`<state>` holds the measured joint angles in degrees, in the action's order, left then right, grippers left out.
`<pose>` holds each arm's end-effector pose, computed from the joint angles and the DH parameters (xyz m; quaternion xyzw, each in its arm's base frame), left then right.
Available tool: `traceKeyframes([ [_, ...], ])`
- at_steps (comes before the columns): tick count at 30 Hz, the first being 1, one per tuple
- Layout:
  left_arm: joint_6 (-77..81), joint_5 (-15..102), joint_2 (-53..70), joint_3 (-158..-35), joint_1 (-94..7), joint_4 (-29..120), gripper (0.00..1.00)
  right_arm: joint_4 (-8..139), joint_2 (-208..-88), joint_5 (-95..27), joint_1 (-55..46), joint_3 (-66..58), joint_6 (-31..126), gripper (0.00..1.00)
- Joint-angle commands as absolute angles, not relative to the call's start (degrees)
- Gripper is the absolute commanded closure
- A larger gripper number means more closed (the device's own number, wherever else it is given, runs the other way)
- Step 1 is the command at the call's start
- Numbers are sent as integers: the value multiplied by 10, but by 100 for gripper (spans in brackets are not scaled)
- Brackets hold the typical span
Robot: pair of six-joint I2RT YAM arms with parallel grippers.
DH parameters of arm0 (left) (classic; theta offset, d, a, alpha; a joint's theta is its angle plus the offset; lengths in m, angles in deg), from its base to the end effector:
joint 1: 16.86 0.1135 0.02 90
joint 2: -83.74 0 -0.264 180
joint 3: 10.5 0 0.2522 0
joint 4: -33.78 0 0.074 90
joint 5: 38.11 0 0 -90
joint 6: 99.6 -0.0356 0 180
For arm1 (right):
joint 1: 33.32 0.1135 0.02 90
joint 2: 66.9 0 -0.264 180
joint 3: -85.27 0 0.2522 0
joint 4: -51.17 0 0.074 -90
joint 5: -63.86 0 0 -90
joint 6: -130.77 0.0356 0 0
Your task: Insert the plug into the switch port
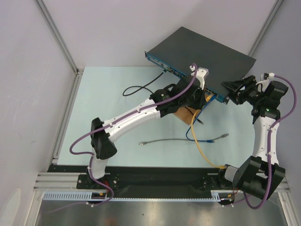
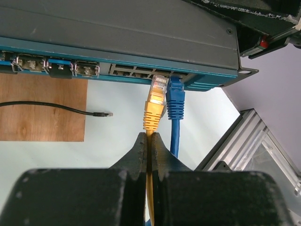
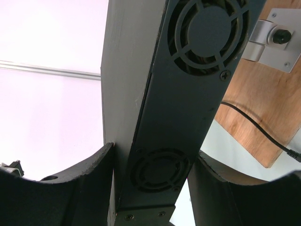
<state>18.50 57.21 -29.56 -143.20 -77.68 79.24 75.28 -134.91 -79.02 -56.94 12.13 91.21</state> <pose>0.2275 -0.4006 0.3917 0.2151 0.8200 -0.3424 0.4051 0.2520 -0.0792 0.3498 0.2325 0.7376 0.4732 0.4219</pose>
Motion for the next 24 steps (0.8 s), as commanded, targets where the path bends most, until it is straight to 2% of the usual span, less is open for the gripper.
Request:
traceKeyframes([
  [1,209,568,-287,-1433,-768,769,100,706,-1347,-835,-527,129,874,100],
  [24,227,556,-289,-1410,-755,772,100,685,-1343,-834,-521,138,882,100],
])
